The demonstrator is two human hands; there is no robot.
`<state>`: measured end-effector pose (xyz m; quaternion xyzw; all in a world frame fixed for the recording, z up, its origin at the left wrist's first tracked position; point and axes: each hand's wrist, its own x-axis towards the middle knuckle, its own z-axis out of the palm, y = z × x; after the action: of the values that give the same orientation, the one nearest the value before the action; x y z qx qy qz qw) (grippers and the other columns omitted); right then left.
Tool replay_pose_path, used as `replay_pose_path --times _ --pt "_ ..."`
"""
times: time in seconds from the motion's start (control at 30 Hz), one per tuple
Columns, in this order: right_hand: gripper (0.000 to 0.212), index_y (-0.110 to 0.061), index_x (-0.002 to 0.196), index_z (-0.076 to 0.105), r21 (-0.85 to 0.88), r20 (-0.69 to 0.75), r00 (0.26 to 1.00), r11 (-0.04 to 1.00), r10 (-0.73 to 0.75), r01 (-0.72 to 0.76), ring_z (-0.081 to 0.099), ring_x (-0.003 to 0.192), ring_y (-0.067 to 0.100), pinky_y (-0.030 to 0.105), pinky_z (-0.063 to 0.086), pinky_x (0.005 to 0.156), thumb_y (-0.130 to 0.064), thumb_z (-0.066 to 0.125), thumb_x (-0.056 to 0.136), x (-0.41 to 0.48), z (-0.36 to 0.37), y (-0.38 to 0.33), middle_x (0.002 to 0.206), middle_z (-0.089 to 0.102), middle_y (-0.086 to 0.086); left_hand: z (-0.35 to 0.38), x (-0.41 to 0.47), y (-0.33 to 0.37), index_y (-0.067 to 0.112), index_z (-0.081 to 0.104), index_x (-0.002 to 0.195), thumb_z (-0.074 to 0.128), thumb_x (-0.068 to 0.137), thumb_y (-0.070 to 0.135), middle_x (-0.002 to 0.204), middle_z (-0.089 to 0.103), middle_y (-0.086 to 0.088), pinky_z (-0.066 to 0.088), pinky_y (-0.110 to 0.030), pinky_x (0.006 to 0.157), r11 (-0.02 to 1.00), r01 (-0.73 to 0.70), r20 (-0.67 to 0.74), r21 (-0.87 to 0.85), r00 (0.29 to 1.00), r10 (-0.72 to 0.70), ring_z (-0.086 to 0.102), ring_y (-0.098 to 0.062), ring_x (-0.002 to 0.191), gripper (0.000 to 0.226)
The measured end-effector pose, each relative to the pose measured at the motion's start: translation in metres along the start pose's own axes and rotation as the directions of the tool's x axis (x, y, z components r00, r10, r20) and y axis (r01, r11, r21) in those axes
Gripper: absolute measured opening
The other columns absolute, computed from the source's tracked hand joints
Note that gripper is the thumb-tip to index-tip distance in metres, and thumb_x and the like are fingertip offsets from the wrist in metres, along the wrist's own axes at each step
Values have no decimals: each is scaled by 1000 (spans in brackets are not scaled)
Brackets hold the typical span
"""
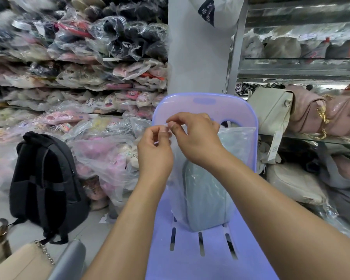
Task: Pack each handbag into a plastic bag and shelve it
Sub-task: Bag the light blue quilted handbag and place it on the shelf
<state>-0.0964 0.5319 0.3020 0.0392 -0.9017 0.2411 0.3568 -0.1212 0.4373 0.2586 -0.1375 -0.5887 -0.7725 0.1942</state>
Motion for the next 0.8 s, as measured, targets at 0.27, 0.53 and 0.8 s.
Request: replay_pose_path --times 0.27,0.53,0.8 --pt "14 -38 85 60 94 -22 999 995 42 -39 58 112 19 37 23 81 -40 58 99 3 6 3 90 69 -18 1 -1 -1 29 61 90 52 104 25 94 71 6 56 -49 94 1000 -3 -14 15 1000 3 69 -12 89 17" --pt "16 -36 97 70 70 -30 999 997 -12 14 56 109 21 37 15 73 -37 54 103 -3 5 6 96 72 -17 2 -2 -3 30 60 87 54 103 22 92 70 3 55 -42 87 990 -88 -63 108 994 95 64 -13 84 19" --pt "21 -30 103 70 -166 -70 996 985 -49 37 53 109 24 36 21 84 -25 50 104 2 -4 22 108 69 -9 -2 5 -2 16 60 104 49 105 23 90 61 4 43 -18 63 990 -81 -208 117 972 105 52 -7 69 13"
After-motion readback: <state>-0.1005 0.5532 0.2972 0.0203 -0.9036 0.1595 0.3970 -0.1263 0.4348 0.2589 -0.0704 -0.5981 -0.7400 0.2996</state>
